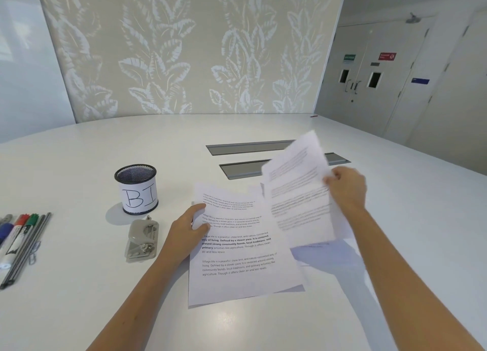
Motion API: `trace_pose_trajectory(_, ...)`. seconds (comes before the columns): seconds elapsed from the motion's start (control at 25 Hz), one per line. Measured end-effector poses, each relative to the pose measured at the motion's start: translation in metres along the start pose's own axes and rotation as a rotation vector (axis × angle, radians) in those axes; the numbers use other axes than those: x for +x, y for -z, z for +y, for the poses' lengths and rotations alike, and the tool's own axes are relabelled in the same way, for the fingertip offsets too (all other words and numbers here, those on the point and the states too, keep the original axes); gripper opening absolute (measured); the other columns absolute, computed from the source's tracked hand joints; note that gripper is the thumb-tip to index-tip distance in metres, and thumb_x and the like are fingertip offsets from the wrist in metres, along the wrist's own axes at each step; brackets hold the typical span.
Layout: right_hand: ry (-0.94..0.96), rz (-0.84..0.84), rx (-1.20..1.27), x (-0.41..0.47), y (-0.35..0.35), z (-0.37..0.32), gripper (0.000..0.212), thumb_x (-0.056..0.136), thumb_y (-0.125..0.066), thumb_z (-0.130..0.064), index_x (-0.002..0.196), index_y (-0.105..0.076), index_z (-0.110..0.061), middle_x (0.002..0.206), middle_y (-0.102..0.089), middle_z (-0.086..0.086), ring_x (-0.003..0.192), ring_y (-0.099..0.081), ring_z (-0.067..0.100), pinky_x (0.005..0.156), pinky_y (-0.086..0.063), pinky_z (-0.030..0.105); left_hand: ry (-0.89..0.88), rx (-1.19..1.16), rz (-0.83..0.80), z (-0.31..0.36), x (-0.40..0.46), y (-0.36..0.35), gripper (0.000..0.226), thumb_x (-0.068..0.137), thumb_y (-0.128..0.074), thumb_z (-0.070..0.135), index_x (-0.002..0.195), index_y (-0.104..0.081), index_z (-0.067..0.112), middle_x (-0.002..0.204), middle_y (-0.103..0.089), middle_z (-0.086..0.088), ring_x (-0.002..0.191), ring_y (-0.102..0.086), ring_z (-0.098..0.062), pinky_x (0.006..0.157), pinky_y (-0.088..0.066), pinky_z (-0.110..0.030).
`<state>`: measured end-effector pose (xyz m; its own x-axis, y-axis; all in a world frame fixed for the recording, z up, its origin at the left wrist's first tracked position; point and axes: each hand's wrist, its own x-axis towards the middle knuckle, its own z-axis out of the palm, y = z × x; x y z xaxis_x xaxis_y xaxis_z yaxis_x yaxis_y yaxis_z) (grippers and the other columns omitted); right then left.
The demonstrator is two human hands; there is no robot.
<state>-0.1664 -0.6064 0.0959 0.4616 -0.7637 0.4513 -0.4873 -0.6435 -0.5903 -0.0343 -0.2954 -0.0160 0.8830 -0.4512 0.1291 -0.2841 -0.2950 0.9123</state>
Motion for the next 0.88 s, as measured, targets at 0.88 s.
trace_pose_trajectory(0.88,-0.152,-0.351,0.000,-0.068,-0.068,0.012,0.042,0.083,-0.064,-0.035,0.116,-0.059,-0.010,0.119,-0.059,0.011,0.114,-0.053,0.031,0.091,-0.043,0.037,0.260,-0.106,0.154,0.017,-0.005,-0.003,0.054,0.081,-0.058,0.014,0.132,-0.040,0.015,0.093,-0.071,-0.005,0.089,-0.066,-0.025,0.084,-0.053,-0.043)
